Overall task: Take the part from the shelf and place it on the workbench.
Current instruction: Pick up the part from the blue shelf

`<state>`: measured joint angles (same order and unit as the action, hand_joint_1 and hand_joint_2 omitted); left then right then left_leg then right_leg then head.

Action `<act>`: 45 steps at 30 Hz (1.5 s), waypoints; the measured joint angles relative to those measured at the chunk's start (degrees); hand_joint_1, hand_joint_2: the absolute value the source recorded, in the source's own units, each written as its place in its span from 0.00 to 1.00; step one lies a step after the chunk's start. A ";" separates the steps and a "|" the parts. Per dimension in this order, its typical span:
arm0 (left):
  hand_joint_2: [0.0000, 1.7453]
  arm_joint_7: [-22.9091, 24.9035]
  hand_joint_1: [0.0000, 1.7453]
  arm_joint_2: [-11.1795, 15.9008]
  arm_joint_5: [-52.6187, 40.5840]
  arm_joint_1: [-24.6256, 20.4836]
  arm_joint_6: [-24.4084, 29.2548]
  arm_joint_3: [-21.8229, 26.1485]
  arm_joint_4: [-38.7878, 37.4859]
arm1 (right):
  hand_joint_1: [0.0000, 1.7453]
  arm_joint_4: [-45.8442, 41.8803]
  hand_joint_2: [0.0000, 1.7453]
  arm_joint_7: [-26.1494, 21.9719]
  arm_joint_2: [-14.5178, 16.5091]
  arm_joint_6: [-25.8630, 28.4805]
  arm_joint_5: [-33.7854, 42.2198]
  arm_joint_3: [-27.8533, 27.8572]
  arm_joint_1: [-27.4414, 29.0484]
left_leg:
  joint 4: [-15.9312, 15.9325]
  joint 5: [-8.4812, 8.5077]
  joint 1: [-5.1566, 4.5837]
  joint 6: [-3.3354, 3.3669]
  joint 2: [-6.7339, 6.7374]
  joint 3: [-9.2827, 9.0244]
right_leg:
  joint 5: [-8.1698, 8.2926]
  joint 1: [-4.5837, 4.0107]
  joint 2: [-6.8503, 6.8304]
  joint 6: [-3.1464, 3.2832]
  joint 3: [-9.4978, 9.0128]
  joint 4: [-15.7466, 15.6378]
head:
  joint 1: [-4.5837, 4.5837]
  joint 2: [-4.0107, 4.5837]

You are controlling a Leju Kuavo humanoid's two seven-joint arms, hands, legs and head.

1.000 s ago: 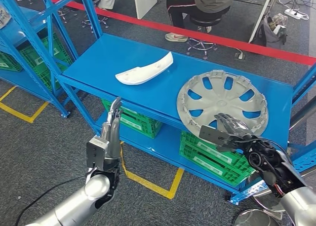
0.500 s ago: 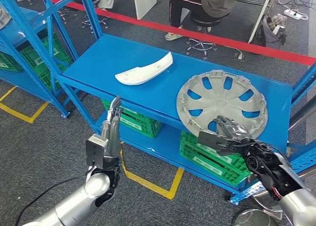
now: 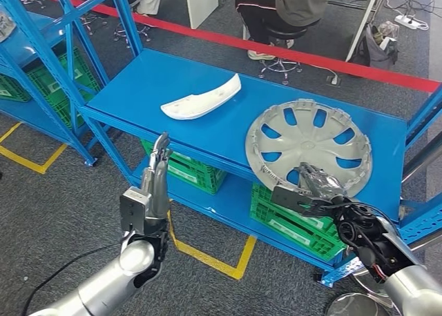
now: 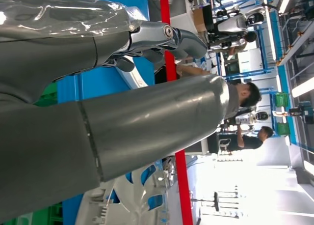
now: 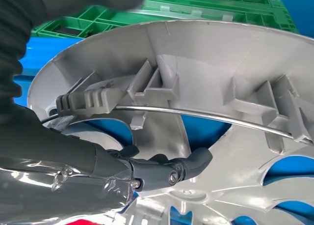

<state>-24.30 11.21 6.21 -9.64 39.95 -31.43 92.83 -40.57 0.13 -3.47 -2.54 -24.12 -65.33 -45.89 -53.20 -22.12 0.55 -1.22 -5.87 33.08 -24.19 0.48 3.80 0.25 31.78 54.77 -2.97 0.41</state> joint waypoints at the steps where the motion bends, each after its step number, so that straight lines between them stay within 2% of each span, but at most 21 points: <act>1: 0.00 -0.06 0.00 -0.02 0.02 -0.02 0.00 0.00 -0.06 | 1.00 0.08 1.00 -0.07 0.03 0.21 -0.04 0.00 0.01 | 0.00 0.00 0.00 0.00 0.00 -0.01 | 0.00 0.00 0.00 0.00 -0.02 0.00 | 0.00 0.00; 20: 0.00 -0.50 0.00 -0.11 0.06 -0.04 0.00 0.00 -0.66 | 1.00 0.06 1.00 -0.32 0.37 1.82 1.19 0.00 0.18 | -0.01 -0.02 -0.01 0.00 0.12 -0.15 | 0.01 -0.01 0.01 0.00 -0.17 -0.01 | 0.00 0.01; 30: 0.00 -0.47 0.00 -0.11 -0.28 0.00 0.00 0.00 -0.68 | 1.00 -2.18 1.00 -0.11 0.37 3.23 4.87 0.70 0.30 | -0.03 -0.03 -0.01 0.01 0.10 -0.11 | 0.00 0.00 -0.02 -0.01 -0.15 -0.02 | 0.00 0.01; 40: 0.00 -0.29 0.00 -0.06 -1.01 0.86 0.00 0.02 -0.68 | 1.00 -13.64 1.00 0.54 -1.77 9.53 14.84 6.50 1.15 | -0.05 -0.03 -0.01 0.01 0.09 0.03 | 0.00 0.02 -0.03 -0.01 -0.02 -0.02 | 0.01 0.01; 45: 0.00 -0.29 0.00 -0.02 -1.01 0.95 0.00 0.02 -0.68 | 1.00 -18.59 1.00 0.65 -3.15 10.17 15.95 9.58 2.25 | -0.06 -0.03 -0.02 0.02 0.13 0.11 | 0.00 0.04 0.05 -0.01 0.09 -0.03 | 0.00 0.01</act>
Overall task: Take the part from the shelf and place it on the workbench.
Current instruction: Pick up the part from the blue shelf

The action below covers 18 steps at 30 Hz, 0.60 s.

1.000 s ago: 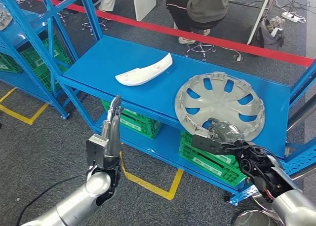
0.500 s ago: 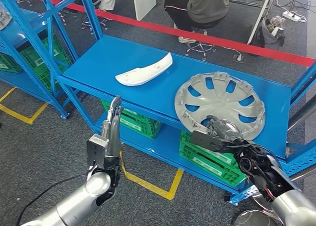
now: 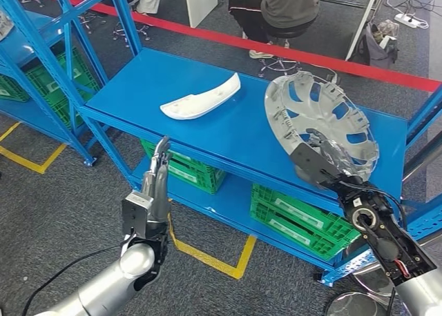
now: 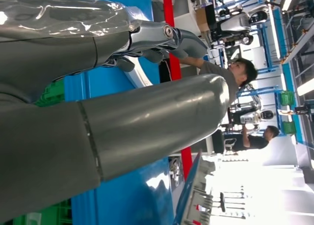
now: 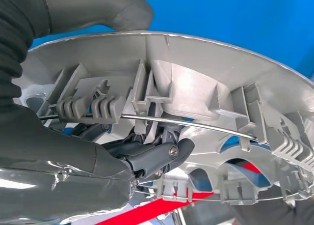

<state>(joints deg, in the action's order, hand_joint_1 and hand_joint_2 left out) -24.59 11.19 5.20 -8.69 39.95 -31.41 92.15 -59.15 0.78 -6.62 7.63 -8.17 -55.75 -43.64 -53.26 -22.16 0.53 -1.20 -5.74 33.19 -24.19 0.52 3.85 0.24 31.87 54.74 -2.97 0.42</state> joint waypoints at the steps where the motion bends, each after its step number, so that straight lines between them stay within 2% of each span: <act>1: 0.00 0.00 0.00 0.00 0.00 0.00 0.00 0.00 0.00 | 1.00 -0.71 1.00 0.00 -0.19 0.02 0.02 0.39 0.18 | 0.00 0.00 0.00 0.00 0.00 0.02 | 0.00 0.00 0.00 0.00 0.02 0.00 | 0.00 0.00; 5: 0.00 0.00 0.00 0.00 -0.01 0.01 0.00 0.00 0.00 | 1.00 -3.20 1.00 -0.71 -0.82 1.00 0.51 1.70 0.49 | 0.00 -0.01 0.01 0.01 -0.01 0.07 | -0.01 -0.01 -0.01 0.00 0.07 0.00 | -0.01 -0.01; 15: 0.00 0.00 0.00 0.00 -0.55 0.04 0.00 0.13 0.00 | 1.00 -13.29 1.00 -4.38 -2.23 8.83 2.51 6.83 3.50 | 0.00 -0.04 0.01 0.01 0.00 0.12 | -0.02 -0.01 -0.01 -0.01 0.13 0.00 | 0.01 -0.01; 18: 0.75 0.00 0.00 -0.01 -0.76 0.04 0.00 0.17 -0.02 | 1.00 -16.26 1.00 -6.05 -2.29 10.09 1.30 7.94 4.89 | 0.00 -0.04 0.01 0.01 -0.01 0.12 | -0.03 -0.01 -0.01 -0.03 0.13 0.00 | 0.01 -0.01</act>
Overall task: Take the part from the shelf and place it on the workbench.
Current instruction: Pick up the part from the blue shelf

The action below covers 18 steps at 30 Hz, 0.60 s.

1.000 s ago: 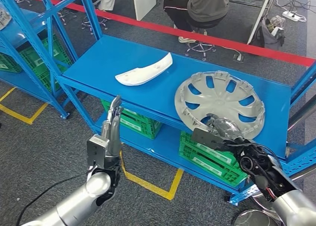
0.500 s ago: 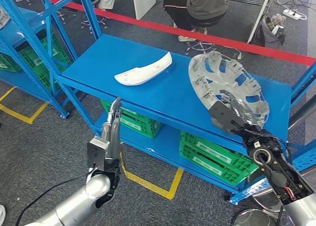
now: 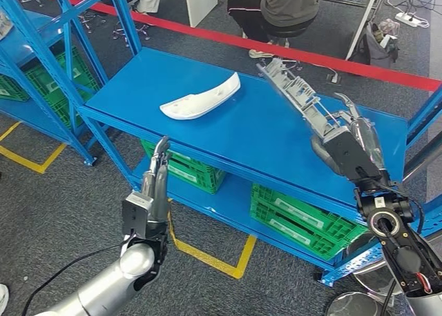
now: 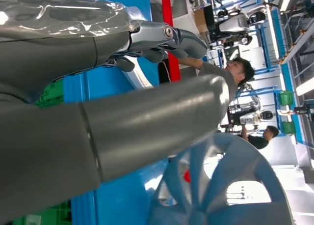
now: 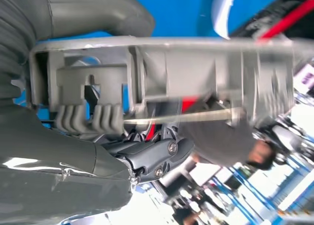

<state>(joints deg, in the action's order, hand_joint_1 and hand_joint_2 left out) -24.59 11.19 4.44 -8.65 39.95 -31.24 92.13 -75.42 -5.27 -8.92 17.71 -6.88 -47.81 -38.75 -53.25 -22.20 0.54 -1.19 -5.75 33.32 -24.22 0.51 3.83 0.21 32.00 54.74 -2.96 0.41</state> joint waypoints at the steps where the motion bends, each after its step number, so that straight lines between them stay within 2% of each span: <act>1: 1.00 0.01 0.00 -0.01 -0.19 0.01 0.00 0.01 -0.01 | 1.00 -0.91 1.00 -0.68 0.00 0.16 -0.61 0.28 0.54 | 0.00 0.00 0.00 0.00 0.00 0.00 | 0.00 0.00 -0.01 0.00 0.00 0.00 | -0.01 0.01; 5: 1.00 0.32 0.00 -0.04 -1.19 0.03 0.00 0.03 -0.01 | 1.00 -4.55 1.00 -2.65 0.00 0.60 -4.24 1.19 2.70 | 0.00 0.00 0.00 0.00 -0.01 0.02 | -0.01 0.00 -0.01 -0.01 0.00 0.00 | -0.01 0.00; 12: 1.00 -0.30 0.00 -0.33 -1.76 -0.04 0.00 0.03 -0.10 | 1.00 -10.60 1.00 -1.04 0.00 0.09 -7.40 3.07 4.62 | 0.00 0.00 0.00 0.00 -0.01 0.04 | -0.01 0.01 -0.02 -0.02 0.03 0.00 | -0.01 0.00; 18: 1.00 -2.94 0.00 -1.21 -4.34 -0.03 0.00 0.39 -0.37 | 1.00 -15.10 1.00 -0.08 -0.02 0.33 -8.78 4.44 5.16 | 0.00 0.00 0.00 0.00 -0.01 0.06 | -0.01 0.02 -0.02 -0.02 0.04 0.00 | 0.00 0.01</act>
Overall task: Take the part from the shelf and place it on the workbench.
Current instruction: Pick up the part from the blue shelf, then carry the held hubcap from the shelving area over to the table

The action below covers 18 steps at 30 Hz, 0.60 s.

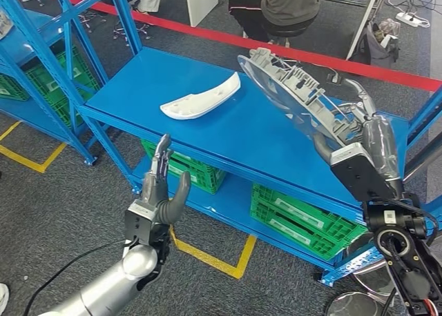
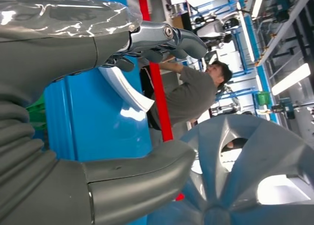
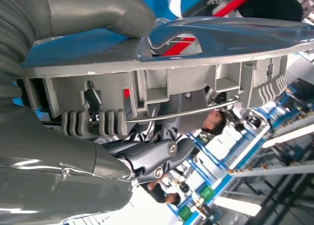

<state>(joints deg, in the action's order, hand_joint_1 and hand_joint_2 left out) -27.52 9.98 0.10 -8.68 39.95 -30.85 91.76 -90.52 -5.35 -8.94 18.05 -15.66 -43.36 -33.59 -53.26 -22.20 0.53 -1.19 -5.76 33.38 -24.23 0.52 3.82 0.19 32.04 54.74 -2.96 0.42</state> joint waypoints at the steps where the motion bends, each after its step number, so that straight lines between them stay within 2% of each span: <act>1: 1.00 -0.14 0.00 -0.19 -0.27 0.01 0.00 0.13 -0.07 | 1.00 -0.68 1.00 0.02 0.00 0.30 -0.37 0.13 0.11 | 0.00 0.00 0.00 0.00 0.00 0.00 | 0.00 0.00 0.00 0.00 0.00 0.00 | 0.00 -0.01; 7: 1.00 -0.81 0.00 -0.95 -0.29 0.28 0.00 0.94 -0.38 | 1.00 -4.60 1.00 0.09 0.00 2.35 -2.09 0.73 0.61 | 0.00 -0.01 0.00 0.01 0.00 0.01 | 0.00 0.00 0.00 0.00 0.02 0.00 | -0.01 0.00; 18: 1.00 -1.12 0.00 -1.54 -1.18 0.68 0.00 1.18 -0.40 | 1.00 -8.23 1.00 0.57 0.00 2.89 -3.96 0.87 1.68 | 0.00 -0.01 0.00 0.01 0.00 0.03 | 0.00 0.00 0.00 0.00 0.02 0.00 | 0.00 0.00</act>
<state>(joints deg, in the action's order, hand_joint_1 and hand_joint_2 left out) -28.64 8.44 -1.08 -7.99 39.95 -29.67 91.36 -98.74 -4.78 -8.94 20.94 -19.62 -42.49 -31.91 -53.25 -22.22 0.53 -1.17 -5.76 33.41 -24.24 0.52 3.82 0.19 32.07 54.74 -2.96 0.42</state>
